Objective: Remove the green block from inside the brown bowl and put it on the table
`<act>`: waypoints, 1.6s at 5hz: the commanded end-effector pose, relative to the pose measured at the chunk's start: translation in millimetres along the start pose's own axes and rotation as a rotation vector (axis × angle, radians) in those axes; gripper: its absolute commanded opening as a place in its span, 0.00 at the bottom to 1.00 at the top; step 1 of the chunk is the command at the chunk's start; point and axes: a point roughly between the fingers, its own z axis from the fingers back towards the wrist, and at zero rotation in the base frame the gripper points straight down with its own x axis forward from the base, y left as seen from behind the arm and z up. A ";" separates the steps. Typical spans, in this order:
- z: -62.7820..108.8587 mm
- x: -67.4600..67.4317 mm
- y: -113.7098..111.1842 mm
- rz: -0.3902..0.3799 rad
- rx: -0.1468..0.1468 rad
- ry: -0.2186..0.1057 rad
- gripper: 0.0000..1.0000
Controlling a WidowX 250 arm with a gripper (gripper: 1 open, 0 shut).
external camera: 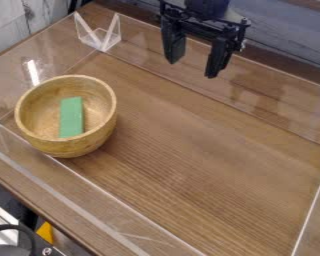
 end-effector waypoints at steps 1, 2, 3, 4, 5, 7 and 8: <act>-8.0 -5.2 -0.1 0.005 -0.003 0.017 1.00; -5.7 -27.0 21.5 0.046 -0.005 0.016 1.00; 1.1 -48.5 54.3 0.093 0.002 -0.001 1.00; 2.8 -62.3 89.6 0.182 0.008 -0.011 1.00; -2.5 -75.4 122.6 0.263 0.010 -0.015 1.00; -12.6 -67.5 119.3 0.319 0.011 -0.003 1.00; -15.9 -74.3 120.6 0.374 0.007 0.009 1.00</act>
